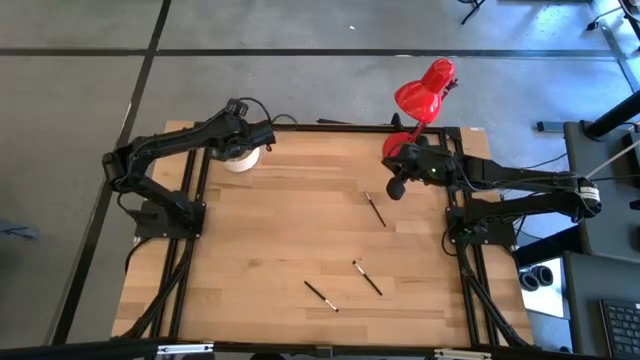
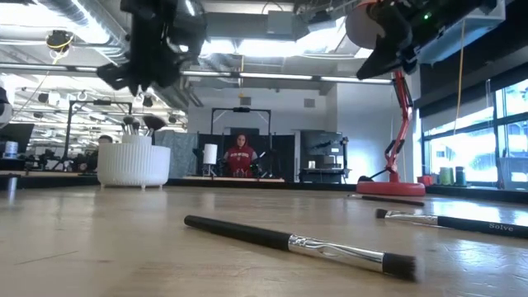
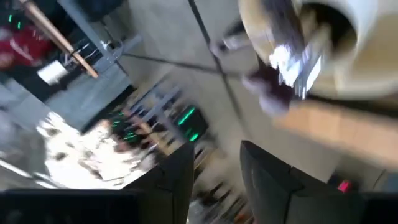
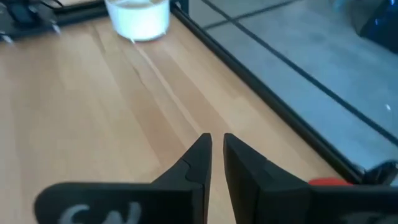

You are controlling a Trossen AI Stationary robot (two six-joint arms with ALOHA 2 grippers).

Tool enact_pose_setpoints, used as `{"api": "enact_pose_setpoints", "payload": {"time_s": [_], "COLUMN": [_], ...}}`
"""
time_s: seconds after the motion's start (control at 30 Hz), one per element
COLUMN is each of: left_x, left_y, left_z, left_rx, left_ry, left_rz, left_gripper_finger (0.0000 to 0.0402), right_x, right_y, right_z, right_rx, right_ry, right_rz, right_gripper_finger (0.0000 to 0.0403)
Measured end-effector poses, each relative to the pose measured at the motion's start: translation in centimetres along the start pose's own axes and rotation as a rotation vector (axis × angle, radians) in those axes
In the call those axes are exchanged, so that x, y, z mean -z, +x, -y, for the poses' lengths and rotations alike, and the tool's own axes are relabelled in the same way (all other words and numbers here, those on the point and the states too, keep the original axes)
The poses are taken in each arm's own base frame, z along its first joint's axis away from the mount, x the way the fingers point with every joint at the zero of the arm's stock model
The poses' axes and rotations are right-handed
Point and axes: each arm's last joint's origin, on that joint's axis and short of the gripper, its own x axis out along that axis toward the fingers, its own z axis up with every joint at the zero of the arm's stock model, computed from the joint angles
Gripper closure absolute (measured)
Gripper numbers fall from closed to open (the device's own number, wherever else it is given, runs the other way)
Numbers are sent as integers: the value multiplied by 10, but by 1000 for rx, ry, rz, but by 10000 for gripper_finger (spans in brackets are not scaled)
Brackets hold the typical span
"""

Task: Put items in baskets/containers
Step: Put the eyeshadow brush into the organizer

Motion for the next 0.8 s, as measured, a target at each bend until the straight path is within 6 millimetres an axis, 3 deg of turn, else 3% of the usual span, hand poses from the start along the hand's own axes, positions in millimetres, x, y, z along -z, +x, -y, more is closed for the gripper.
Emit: {"api": "enact_pose_setpoints", "payload": {"time_s": [0.2,0.37,0.6,0.8], "left_x": [2,6,6,-12], "left_y": [-29,-51,-93,-128], "left_z": [-13,-5,19,49], "left_rx": [-53,19,100,105], "left_ry": [-560,-870,-1074,-1226], "left_rz": [106,235,433,633], "left_gripper_finger": [294,309,311,311], "right_x": [7,14,28,41], "right_y": [14,31,63,99], "right_z": [-2,-7,-17,-22], "right_rx": [9,25,63,-50], "right_ry": [32,84,145,191], "right_rz": [-84,-158,-264,-356], "right_gripper_finger": [326,274,207,194]}}
